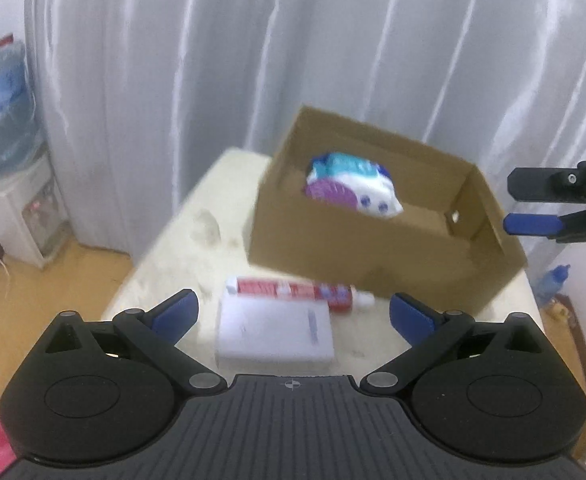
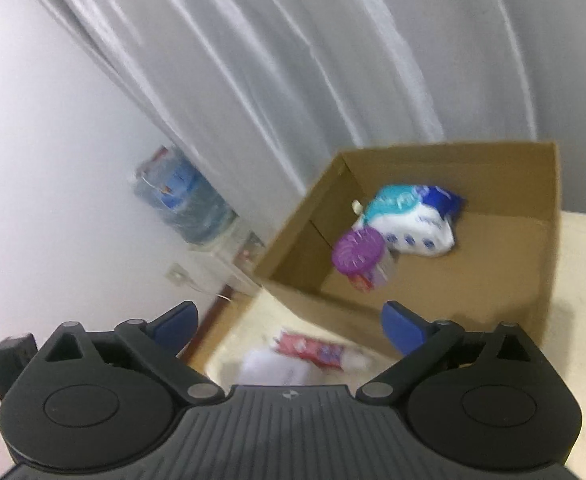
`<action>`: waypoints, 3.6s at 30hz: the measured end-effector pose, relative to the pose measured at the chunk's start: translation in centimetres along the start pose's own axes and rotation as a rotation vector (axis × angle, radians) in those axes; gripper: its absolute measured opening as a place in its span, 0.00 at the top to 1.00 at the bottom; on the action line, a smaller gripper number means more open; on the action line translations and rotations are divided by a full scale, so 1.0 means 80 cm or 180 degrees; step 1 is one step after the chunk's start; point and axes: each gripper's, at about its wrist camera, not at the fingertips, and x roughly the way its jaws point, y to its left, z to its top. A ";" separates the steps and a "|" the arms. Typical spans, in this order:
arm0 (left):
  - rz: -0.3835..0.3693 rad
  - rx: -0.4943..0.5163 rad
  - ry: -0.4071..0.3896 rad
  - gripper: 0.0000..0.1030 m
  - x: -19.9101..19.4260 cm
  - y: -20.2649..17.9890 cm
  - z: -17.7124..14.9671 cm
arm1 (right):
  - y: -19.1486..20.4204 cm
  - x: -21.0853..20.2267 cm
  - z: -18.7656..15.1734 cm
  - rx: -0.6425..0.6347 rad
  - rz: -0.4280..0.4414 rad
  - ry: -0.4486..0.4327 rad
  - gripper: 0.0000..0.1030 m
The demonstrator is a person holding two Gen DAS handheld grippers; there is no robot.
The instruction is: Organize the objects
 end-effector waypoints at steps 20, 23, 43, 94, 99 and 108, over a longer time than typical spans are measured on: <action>-0.0053 0.0250 0.0076 0.01 0.004 -0.007 -0.037 | -0.017 0.074 -0.058 0.0552 -0.0414 0.0526 0.00; -0.0051 0.0267 0.0082 0.00 0.009 -0.003 -0.037 | -0.014 0.090 -0.055 0.0556 -0.0403 0.0596 0.00; -0.0172 0.0136 0.0252 0.00 0.041 0.034 -0.038 | -0.004 0.154 -0.050 0.0680 -0.0096 0.0849 0.00; -0.0870 0.0279 0.0665 0.00 0.064 -0.064 -0.071 | -0.074 0.108 -0.084 0.0973 0.0013 0.1074 0.00; -0.1045 0.0408 0.0728 0.00 0.068 -0.100 -0.079 | -0.100 0.069 -0.096 0.1050 -0.0079 0.0905 0.00; -0.1077 0.0558 0.0740 0.00 0.079 -0.117 -0.082 | -0.121 0.054 -0.111 0.1233 0.0031 0.0735 0.00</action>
